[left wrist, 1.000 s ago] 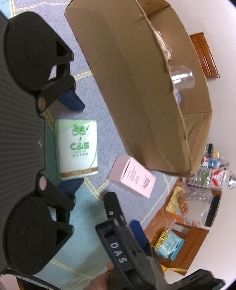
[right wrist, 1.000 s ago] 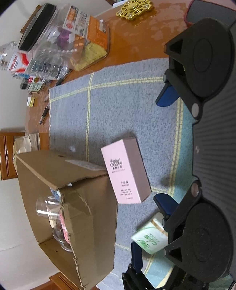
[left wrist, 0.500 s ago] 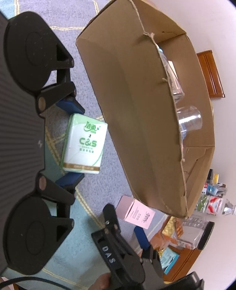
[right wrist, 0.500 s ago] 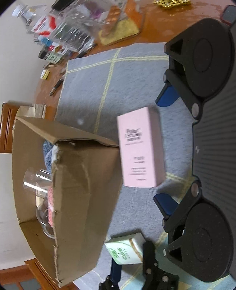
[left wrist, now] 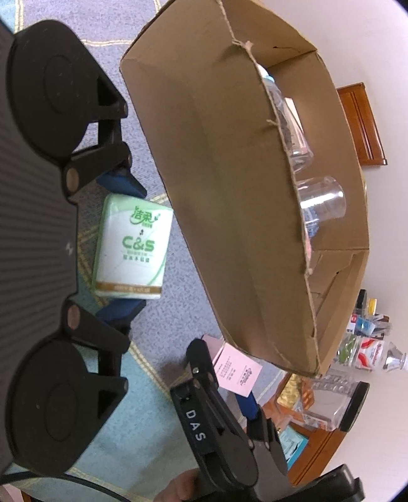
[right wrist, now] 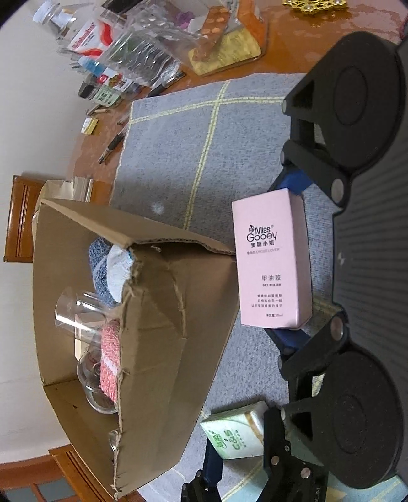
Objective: Organize objects
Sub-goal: 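Carry the tissue pack and pink box into the cardboard box and open both tools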
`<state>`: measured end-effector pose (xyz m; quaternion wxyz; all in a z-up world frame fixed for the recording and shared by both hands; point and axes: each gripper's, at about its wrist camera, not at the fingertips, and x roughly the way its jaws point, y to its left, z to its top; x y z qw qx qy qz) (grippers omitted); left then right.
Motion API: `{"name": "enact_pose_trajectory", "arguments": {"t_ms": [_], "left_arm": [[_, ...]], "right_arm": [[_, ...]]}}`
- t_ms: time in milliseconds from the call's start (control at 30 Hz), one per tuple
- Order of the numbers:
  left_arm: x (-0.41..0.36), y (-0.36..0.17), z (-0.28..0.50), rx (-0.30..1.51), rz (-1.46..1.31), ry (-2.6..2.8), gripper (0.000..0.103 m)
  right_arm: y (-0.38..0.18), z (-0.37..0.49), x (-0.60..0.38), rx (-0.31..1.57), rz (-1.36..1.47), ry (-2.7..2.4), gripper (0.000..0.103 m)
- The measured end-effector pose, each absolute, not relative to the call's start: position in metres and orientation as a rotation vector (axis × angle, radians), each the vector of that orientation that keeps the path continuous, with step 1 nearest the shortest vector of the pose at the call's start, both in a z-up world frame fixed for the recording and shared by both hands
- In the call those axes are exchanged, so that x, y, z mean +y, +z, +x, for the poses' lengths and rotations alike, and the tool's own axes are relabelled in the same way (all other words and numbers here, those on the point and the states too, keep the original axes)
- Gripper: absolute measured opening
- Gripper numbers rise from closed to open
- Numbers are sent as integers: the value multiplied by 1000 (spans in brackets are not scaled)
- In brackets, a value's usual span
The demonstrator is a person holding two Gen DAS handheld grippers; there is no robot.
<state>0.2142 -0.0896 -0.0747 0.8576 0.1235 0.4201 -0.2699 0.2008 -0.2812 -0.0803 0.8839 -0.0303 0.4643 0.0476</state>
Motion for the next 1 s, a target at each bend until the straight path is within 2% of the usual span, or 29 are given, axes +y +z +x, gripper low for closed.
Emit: {"name": "enact_pose_trajectory", "arguments": {"t_ms": [267,600,767,1000], "left_arm": [[-82,-56,210,922,235,-649,66],[-61,41,207,794,233,-751,67],[-59,74,238,706,234,-701,67],[-68,91,305,679,219,-640,67]], "right_arm": [[-60,185,-284,997,-23,77,85],[8,161,-270,909,-75,114,85],[43,170,-261,832,-49,150,86],[68,197,-239,767,-50,186,86]]}}
